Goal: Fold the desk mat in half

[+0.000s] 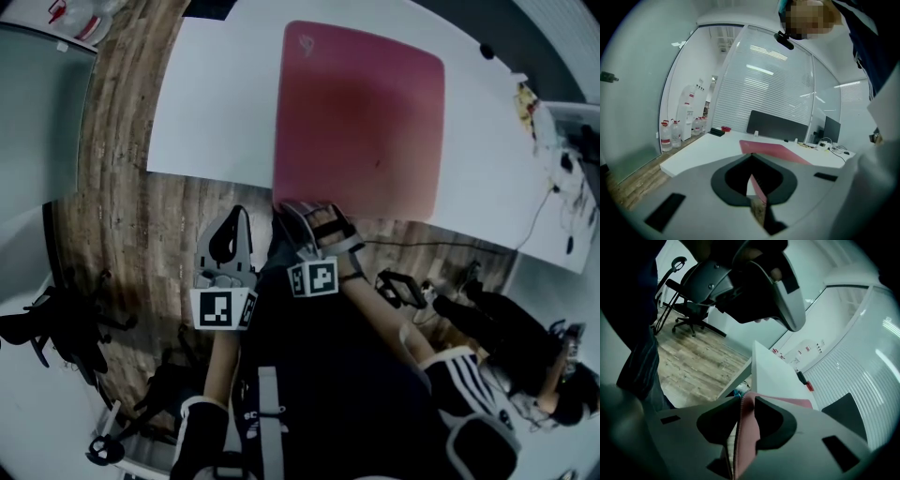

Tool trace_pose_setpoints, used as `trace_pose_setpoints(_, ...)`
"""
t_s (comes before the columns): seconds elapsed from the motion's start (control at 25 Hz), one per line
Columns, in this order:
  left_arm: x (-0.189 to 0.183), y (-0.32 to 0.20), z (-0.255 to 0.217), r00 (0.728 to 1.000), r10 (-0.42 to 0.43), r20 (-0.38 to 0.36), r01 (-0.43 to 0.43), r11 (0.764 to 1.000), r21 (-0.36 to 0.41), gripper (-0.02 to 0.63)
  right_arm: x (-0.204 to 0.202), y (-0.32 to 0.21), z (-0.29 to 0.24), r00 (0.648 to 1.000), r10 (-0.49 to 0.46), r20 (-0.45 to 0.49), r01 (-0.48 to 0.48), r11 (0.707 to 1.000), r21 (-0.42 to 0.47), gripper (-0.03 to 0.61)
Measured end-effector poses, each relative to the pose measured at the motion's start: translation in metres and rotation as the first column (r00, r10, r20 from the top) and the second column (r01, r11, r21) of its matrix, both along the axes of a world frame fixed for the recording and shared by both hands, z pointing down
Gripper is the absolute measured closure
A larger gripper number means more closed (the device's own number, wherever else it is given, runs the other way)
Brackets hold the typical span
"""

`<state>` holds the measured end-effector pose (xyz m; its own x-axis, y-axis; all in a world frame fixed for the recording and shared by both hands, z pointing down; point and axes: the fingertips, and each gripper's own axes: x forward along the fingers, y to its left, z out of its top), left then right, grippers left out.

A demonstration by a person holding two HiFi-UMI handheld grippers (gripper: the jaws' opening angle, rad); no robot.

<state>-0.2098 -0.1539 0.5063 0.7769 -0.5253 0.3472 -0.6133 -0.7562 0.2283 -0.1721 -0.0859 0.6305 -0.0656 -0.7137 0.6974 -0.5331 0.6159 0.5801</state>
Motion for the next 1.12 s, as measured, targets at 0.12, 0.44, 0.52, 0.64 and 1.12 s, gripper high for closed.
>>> trace_pose_setpoints(0.12,0.005,-0.002,-0.001,1.000,0.016,-0.006,-0.016,1.000,0.006,0.611,0.003,0.001,-0.008,0.999,0.032,0.043,-0.032,0.999,0.007,0.516)
trace_pose_setpoints(0.44,0.018,-0.011,-0.010,0.997,0.063,-0.034,-0.062,0.998,0.029,0.611,0.023,-0.010,-0.041,0.949,0.204,0.240,-0.213,0.977,0.009,0.559)
trace_pose_setpoints(0.52,0.022,-0.011,-0.012,0.996,0.078,-0.042,-0.077,0.996,0.035,0.611,0.031,-0.012,-0.049,0.928,0.244,0.282,-0.259,0.966,0.015,0.558)
trace_pose_setpoints(0.64,0.027,-0.013,-0.017,0.994,0.096,-0.056,-0.094,0.994,0.048,0.611,0.046,-0.016,-0.061,0.877,0.312,0.366,-0.343,0.939,0.022,0.558)
trace_pose_setpoints(1.12,0.040,-0.025,-0.044,0.983,0.148,-0.105,-0.137,0.984,0.110,0.611,0.123,-0.027,-0.116,0.682,0.476,0.555,-0.584,0.811,0.024,0.560)
